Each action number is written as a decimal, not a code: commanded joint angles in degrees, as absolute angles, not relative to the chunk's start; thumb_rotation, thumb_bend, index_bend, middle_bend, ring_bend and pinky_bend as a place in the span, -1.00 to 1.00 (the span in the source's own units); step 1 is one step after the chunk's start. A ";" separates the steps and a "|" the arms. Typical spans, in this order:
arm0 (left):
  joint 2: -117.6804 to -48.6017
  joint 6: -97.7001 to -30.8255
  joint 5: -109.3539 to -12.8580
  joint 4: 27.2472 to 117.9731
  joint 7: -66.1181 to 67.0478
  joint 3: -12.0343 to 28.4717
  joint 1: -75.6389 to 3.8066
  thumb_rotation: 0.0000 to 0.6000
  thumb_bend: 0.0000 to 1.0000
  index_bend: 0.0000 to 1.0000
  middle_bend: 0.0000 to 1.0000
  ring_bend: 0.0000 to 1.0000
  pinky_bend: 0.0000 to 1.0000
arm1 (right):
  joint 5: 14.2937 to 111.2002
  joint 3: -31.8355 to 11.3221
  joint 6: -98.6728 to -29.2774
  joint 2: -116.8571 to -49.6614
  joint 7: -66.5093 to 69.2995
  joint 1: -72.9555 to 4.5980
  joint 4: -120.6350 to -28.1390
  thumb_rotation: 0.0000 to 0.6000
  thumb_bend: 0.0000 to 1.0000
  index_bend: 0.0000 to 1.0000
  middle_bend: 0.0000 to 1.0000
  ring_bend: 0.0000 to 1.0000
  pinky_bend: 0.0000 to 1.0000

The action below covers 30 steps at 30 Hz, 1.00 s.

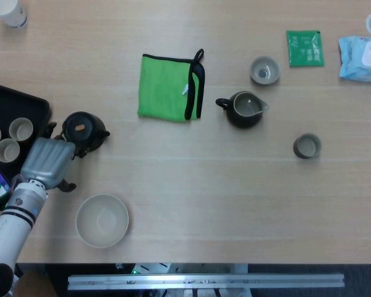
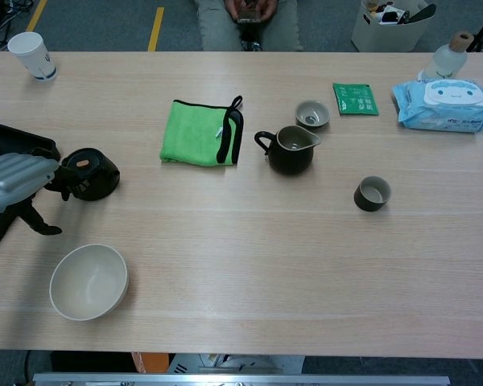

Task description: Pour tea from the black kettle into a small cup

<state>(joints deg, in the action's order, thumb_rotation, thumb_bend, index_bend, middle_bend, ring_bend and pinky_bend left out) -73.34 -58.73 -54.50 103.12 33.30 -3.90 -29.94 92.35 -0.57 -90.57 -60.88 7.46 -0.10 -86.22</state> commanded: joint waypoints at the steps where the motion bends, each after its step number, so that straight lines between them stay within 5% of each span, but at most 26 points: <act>1: -73.21 -58.38 -54.34 102.97 33.14 -3.97 -30.14 1.00 -0.74 -0.19 -0.09 -0.32 -0.94 | 92.35 -0.56 -90.61 -60.87 7.41 -0.05 -86.32 1.00 -0.81 -0.27 -0.24 -0.44 -0.26; 14: -72.68 -56.11 -52.50 102.46 31.97 -3.93 -31.29 1.00 -0.74 -0.14 -0.03 -0.28 -0.94 | 92.23 -0.59 -90.43 -60.71 7.22 -0.09 -86.95 1.00 -0.81 -0.27 -0.24 -0.44 -0.26; 30: -71.63 -54.21 -53.32 101.53 27.64 -3.31 -31.96 1.00 -0.74 0.26 0.50 0.15 -0.94 | 92.23 -0.77 -91.27 -60.43 6.47 0.31 -87.78 1.00 -0.81 -0.27 -0.24 -0.44 -0.26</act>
<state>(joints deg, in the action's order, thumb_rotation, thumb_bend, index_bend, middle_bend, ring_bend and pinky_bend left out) -71.75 -54.31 -53.01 101.69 28.08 -3.47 -31.95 92.23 -0.76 -91.26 -60.43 6.47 0.31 -87.77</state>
